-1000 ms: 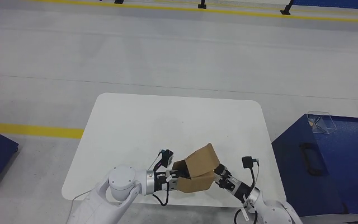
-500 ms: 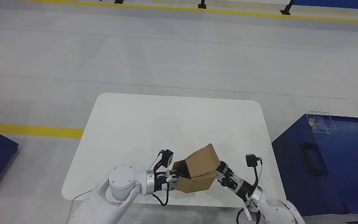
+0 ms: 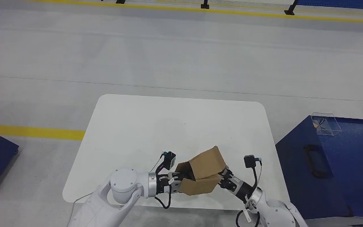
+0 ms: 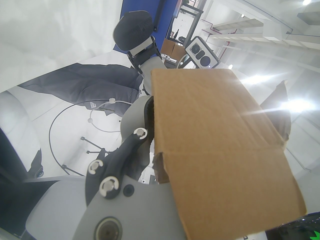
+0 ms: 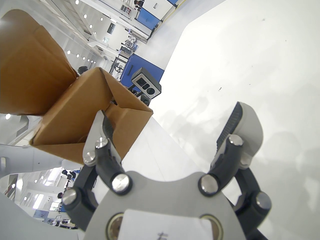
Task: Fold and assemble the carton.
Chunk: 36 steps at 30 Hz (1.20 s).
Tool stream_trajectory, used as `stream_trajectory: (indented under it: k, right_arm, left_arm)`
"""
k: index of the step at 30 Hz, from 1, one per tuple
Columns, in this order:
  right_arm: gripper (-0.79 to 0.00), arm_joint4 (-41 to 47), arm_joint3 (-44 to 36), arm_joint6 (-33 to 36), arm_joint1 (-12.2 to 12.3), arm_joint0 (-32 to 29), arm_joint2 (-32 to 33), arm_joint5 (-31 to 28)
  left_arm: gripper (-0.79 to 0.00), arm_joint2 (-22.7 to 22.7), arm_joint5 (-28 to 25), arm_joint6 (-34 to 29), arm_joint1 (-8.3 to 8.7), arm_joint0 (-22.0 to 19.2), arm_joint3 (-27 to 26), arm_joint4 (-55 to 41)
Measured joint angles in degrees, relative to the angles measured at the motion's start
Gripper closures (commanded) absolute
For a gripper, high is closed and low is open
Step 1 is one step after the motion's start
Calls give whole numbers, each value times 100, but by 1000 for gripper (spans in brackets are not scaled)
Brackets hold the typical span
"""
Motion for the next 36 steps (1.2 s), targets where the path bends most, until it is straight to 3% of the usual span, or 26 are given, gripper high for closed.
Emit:
stream_trajectory:
  k: [17,36]
  right_arm:
    - [-785,194,143,-15,31,-59,243,117]
    - [-785,309,308,144,15,119,-70,49]
  left_arm:
    - [0,0,0,0,0,0,0,0]
    - [0,0,0,0,0,0,0,0]
